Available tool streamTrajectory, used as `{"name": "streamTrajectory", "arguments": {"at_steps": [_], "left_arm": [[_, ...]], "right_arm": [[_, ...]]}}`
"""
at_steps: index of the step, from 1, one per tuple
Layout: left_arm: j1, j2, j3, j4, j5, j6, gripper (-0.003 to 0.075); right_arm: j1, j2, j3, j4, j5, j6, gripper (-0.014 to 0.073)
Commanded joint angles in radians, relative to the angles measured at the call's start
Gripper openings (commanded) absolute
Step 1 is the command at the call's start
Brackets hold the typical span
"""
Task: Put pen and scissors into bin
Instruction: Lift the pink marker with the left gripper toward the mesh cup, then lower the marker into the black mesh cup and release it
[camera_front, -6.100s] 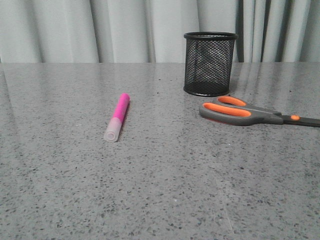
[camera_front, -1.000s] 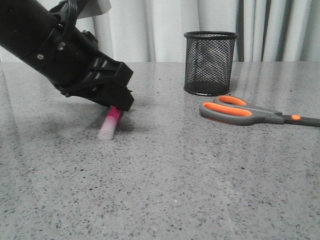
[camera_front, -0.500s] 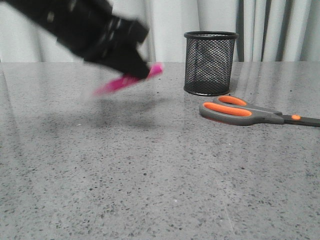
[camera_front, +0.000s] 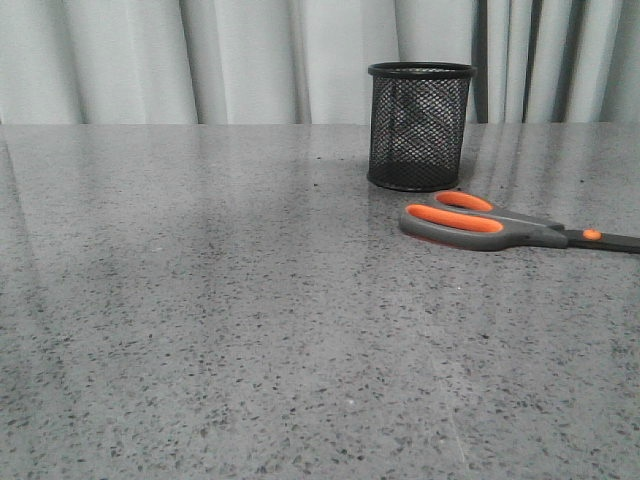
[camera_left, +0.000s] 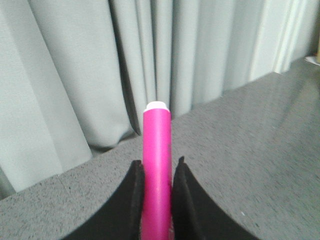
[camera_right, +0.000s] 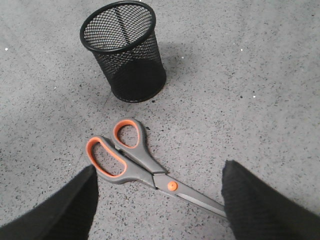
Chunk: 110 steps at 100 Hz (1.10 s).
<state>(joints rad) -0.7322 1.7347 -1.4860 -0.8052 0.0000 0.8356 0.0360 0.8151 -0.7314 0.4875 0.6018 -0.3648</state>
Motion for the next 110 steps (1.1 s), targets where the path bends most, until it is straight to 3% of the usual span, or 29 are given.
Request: {"name": "streamTrajectory", "arguments": {"at_steps": [1,41,84,96,110], "left_arm": [[-0.021,0.015,-0.074,-0.013,-0.084,-0.001,-0.0019],[-0.031,0.221,-0.27,-0.013,-0.089,-0.001,-0.0018],[-0.031,0.243,-0.283,-0.013,-0.027,-0.001,-0.0013],[-0.031,0.243,-0.283,-0.013,-0.019,-0.001,0.005],[-0.031,0.243,-0.283,-0.013,-0.019,-0.001,0.0216]], "right_arm": [[0.003,0.002,-0.036,0.01,-0.055,-0.009,0.0474],[0.003,0.002,-0.036,0.005,-0.053,-0.009,0.0474],[0.003,0.002,-0.036,-0.002,-0.053,-0.009,0.0474],[0.003,0.002,-0.036,-0.002,-0.053,-0.009,0.0474],[0.003,0.002,-0.036,-0.002,-0.049,-0.009,0.0474]]}}
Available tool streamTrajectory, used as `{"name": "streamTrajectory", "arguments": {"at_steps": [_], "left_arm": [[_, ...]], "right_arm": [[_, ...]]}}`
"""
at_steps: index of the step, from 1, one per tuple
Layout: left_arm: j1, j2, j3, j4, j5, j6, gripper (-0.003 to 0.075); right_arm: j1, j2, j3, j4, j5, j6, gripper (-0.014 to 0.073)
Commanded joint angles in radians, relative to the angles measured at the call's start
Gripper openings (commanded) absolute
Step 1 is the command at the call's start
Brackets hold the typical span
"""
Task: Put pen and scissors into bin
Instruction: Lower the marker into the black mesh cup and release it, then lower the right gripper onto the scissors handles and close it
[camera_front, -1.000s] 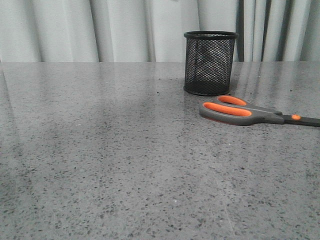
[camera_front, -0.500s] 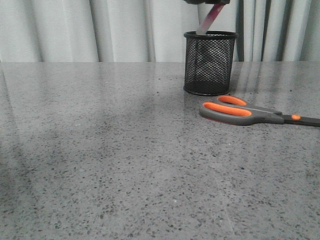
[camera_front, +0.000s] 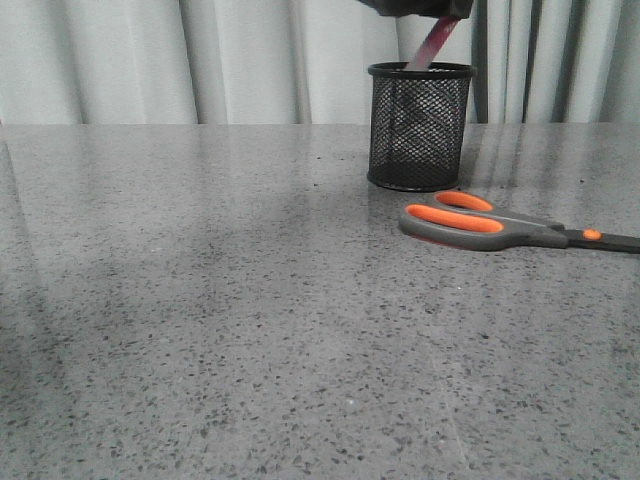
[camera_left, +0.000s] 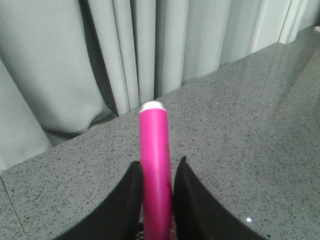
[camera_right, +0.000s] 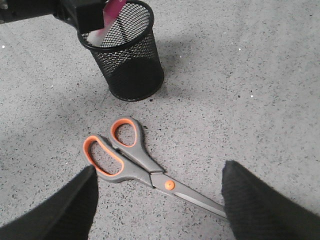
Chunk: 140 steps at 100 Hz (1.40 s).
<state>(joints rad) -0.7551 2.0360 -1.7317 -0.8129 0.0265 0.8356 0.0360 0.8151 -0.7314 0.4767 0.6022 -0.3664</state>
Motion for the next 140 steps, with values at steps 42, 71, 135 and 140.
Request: {"name": "streamTrajectory", "arguments": {"at_steps": [42,71,135,140], "left_arm": [[0.025,-0.173,-0.04,0.039,0.007,-0.001,0.0291],[0.2,-0.342,-0.038,0.176,0.41,-0.003,-0.002],[0.563,-1.087,0.922,0.105,0.062,-0.011,-0.0019],[0.575,-1.151,0.991,0.092,0.026,-0.011,-0.0019]], "right_arm": [[0.003,0.002,-0.036,0.009,-0.056,-0.007,0.0474],[0.003,0.002,-0.036,0.009,-0.078,-0.007,0.0474],[0.136,0.306,-0.195,0.008,0.087,-0.386,0.0474],[0.148,0.351,-0.221,0.001,0.103,-0.419,0.0474]]}}
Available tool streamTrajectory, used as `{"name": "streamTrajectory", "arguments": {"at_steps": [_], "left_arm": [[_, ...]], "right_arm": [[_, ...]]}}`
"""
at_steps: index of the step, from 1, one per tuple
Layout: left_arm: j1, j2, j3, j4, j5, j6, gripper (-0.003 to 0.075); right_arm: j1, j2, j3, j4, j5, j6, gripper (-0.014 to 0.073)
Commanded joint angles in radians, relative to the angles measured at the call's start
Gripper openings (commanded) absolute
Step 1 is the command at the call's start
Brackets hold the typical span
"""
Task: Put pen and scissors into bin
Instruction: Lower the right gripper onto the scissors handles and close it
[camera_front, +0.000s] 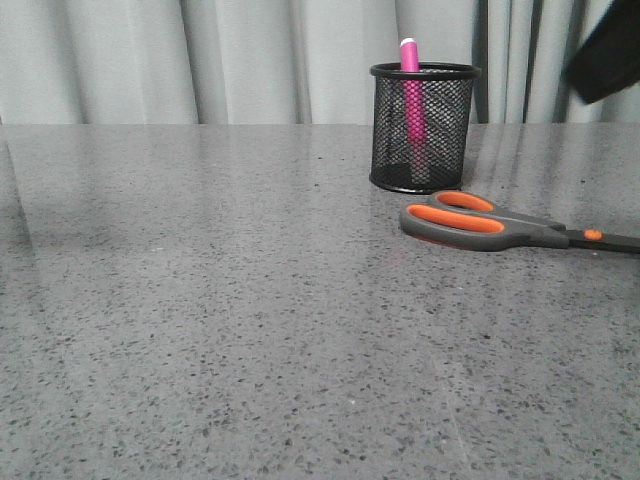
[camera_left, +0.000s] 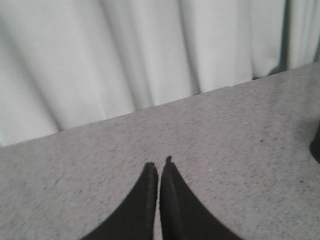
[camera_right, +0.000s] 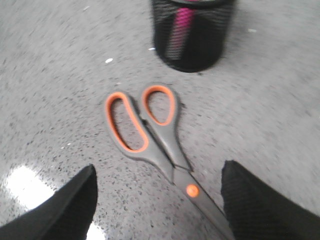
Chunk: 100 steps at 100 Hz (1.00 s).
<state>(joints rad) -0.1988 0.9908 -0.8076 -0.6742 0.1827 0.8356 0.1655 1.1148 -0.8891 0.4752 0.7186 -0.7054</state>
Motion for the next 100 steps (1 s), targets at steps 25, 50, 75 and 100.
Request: {"name": "streamTrajectory", "arguments": {"at_steps": [25,50,75,100], "left_arm": [[0.031,-0.326,0.258,-0.05,-0.142,-0.011,-0.0019],[0.031,-0.363,0.281,-0.072,-0.136,-0.011,-0.0019],[0.031,-0.363,0.281,-0.093,-0.136,-0.011,-0.0019],[0.031,-0.363,0.281,-0.093,-0.136,-0.011,-0.0019]], "right_arm": [[0.047,0.278,-0.207,-0.13,0.148,-0.114,0.0474],[0.058,0.404,-0.274,-0.193,0.211,-0.129,0.0474],[0.06,0.439,-0.274,-0.193,0.166,-0.133,0.0474],[0.06,0.439,-0.274,-0.193,0.153,-0.147,0.0474]]}}
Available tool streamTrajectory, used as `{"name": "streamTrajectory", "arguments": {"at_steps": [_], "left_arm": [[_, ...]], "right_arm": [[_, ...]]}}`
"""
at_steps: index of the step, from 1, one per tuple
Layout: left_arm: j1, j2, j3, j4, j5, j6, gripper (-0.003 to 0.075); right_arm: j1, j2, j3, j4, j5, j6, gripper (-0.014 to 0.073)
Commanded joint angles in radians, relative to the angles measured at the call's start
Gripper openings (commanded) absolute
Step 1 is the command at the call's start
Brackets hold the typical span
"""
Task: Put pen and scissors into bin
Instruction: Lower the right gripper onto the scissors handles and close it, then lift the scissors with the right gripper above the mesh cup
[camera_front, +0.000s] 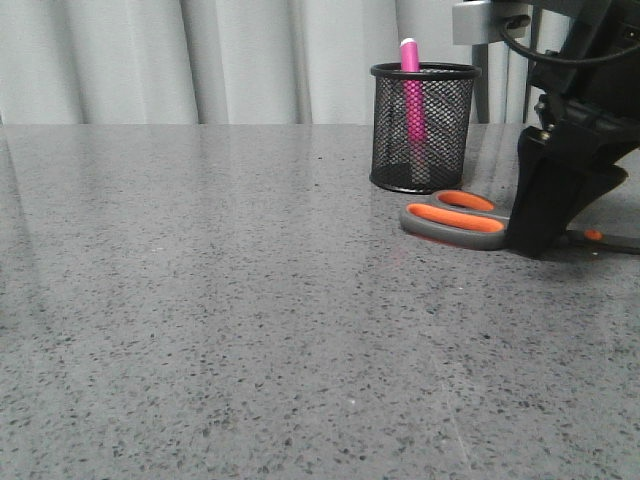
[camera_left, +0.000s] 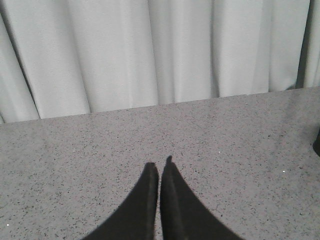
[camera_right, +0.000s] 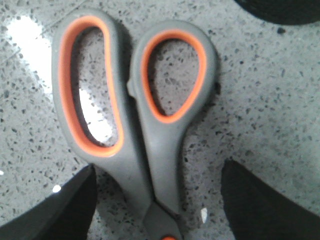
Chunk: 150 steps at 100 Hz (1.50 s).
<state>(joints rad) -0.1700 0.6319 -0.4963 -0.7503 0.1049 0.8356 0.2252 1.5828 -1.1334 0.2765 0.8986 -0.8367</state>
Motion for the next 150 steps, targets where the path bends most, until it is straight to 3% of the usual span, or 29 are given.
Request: {"name": "streamTrajectory", "arguments": {"at_steps": [1,9,48,82,105,123,135,150], "left_arm": [[0.002,-0.004,-0.03,-0.016,-0.059,-0.011,-0.0019],[0.002,-0.004,-0.03,-0.016,-0.059,-0.011,-0.0019],[0.002,-0.004,-0.03,-0.018,-0.059,-0.011,-0.0019],[0.002,-0.004,-0.03,-0.02,-0.059,-0.011,-0.0019],[0.002,-0.004,-0.03,-0.024,-0.059,-0.011,-0.0019],[0.002,-0.004,-0.03,-0.024,-0.059,-0.011,-0.0019],[0.002,-0.004,-0.03,-0.024,-0.059,-0.011,-0.0019],[0.002,-0.004,-0.03,-0.024,-0.059,-0.011,-0.0019]], "right_arm": [[0.0,-0.029,-0.029,0.006,-0.027,-0.018,0.0474],[0.0,-0.029,-0.029,0.006,-0.024,-0.018,0.0462],[0.0,-0.029,-0.029,0.006,0.013,-0.018,0.021],[0.0,-0.029,-0.029,0.01,0.022,-0.018,-0.0076],[0.0,-0.054,-0.03,0.052,0.02,-0.018,-0.0076],[-0.002,-0.158,-0.03,0.155,0.001,-0.018,-0.0076],[-0.002,-0.255,-0.017,0.26,-0.146,-0.018,-0.0076],[0.001,-0.362,0.017,0.4,-0.485,-0.018,-0.0076]]}}
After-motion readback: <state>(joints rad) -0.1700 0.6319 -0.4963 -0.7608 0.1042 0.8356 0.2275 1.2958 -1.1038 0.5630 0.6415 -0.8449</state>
